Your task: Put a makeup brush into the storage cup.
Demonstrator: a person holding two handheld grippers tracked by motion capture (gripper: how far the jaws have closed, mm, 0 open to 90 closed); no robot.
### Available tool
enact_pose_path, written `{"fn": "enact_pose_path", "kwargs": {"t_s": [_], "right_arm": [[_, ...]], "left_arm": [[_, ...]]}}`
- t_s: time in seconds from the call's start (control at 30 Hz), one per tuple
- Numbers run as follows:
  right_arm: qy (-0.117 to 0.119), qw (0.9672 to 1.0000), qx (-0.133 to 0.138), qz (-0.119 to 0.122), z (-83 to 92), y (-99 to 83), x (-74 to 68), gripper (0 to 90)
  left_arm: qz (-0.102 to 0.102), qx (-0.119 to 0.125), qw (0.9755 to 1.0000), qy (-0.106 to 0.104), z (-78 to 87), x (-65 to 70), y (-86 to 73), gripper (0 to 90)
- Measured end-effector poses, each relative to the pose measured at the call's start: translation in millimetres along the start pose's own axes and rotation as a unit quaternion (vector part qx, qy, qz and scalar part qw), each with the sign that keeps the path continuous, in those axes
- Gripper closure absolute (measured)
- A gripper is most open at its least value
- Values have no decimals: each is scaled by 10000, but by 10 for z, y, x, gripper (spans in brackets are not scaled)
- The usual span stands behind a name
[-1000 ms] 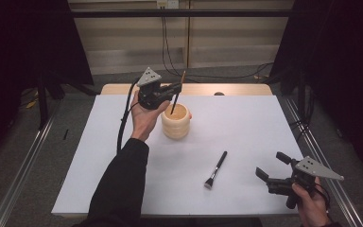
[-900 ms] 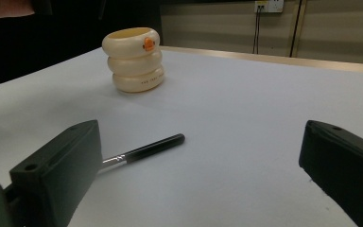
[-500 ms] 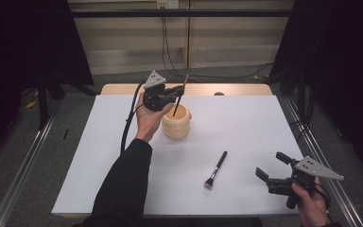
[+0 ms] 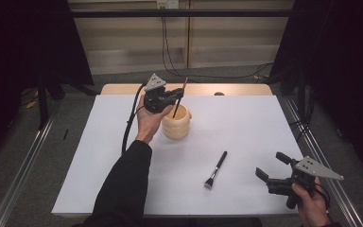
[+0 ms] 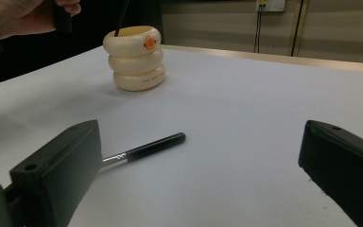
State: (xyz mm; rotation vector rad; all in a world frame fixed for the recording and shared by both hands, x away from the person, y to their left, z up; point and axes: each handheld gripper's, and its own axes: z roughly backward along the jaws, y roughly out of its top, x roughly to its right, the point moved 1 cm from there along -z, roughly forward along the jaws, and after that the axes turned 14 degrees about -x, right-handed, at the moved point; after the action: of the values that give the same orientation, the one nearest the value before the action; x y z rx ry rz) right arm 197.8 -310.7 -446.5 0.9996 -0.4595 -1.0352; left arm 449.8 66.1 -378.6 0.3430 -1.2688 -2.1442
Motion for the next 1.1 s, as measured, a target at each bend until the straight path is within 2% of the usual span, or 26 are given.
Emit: {"fn": "enact_pose_path", "kwargs": {"t_s": [0.07,0.1,0.23,0.27,0.33,0.4,0.43,0.5,0.53,0.6,0.63,0.73,0.87,0.9,1.03,1.07,1.1], "right_arm": [[4,10000,-9,5,4,-1,1,0],[0,10000,-2,7,3,-1,1,0],[12,10000,-24,3,0,-2,0,0],[5,10000,-31,7,-1,-2,-1,0],[6,10000,-33,11,-1,-3,-1,0],[1,10000,-36,9,-1,-3,-2,0],[3,10000,-37,8,-1,-3,-1,0],[-2,10000,-38,14,-1,-4,-1,0],[-4,10000,-38,9,0,-4,-3,0],[5,10000,-43,2,0,-5,-4,0],[8,10000,-24,-32,0,-4,-5,0],[17,10000,-39,-27,1,-8,-1,0],[10,10000,-50,-23,6,-10,-1,0],[-1,10000,-36,-51,7,-10,-1,0],[-14,10000,-36,-59,8,-10,2,0],[-13,10000,-34,-53,6,-10,1,0],[-3,10000,-33,-47,4,-8,-1,0]], "left_arm": [[55,12,10000,-42,-15,-17,-27,837],[72,-61,9999,75,-20,-10,-38,837],[16,-43,10000,-83,-49,-12,-87,836],[27,-106,9999,28,-46,-3,-95,836],[21,-88,9999,-62,-52,-11,-116,836],[-14,-155,9999,19,-48,-6,-135,836],[14,-91,9999,-82,-62,-4,-146,836],[-1,-155,9999,-2,-72,2,-160,836],[-4,-144,9999,-90,-83,-7,-165,836],[23,-227,9997,40,-95,-14,-174,836],[34,-178,9998,-55,-106,-20,-180,835],[63,-245,9997,24,-124,-24,-191,835],[144,-304,9994,13,-153,-57,-227,832],[178,-335,9993,72,-148,-56,-233,831],[178,-306,9994,-43,-141,-60,-237,823],[183,-337,9992,60,-129,-53,-230,821],[202,-289,9994,14,-127,-59,-228,813]]}}
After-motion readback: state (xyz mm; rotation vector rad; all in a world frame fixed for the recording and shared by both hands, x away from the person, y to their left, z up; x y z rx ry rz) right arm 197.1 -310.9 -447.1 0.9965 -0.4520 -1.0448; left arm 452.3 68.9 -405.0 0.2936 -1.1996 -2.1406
